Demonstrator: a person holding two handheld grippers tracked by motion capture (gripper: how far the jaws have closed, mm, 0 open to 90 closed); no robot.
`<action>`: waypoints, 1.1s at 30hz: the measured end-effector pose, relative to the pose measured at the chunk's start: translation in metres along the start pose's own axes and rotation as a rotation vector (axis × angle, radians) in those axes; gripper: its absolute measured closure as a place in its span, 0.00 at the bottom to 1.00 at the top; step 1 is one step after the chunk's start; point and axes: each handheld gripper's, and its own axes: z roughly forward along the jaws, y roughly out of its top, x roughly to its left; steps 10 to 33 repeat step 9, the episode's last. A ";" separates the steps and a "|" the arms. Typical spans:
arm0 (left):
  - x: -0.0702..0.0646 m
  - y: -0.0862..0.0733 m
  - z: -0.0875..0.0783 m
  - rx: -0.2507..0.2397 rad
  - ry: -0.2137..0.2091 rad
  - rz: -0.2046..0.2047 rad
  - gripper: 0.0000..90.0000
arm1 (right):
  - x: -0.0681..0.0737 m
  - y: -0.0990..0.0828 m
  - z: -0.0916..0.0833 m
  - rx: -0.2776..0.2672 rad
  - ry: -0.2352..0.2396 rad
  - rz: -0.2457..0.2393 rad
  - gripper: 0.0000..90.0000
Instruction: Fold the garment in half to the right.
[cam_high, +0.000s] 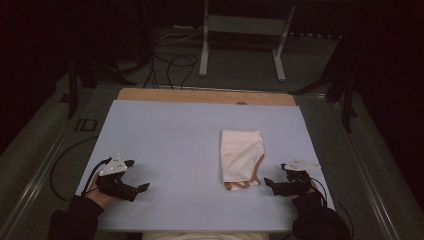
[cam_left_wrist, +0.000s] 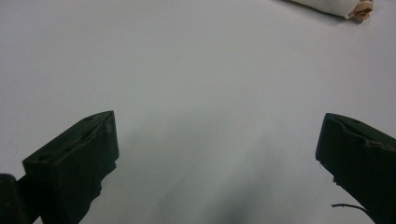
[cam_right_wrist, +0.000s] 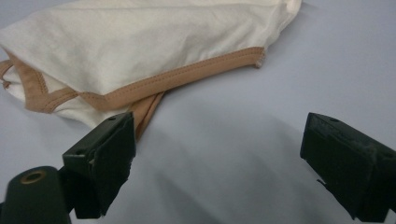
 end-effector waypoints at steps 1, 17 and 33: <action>0.000 0.000 0.000 0.000 0.000 0.000 0.00 | 0.000 0.000 0.000 0.000 0.000 0.000 0.12; 0.000 0.001 0.000 -0.008 0.003 0.003 0.00 | 0.002 0.001 0.000 0.010 -0.009 -0.023 0.12; 0.000 0.001 0.000 -0.008 0.003 0.003 0.00 | 0.002 0.001 0.000 0.010 -0.009 -0.023 0.12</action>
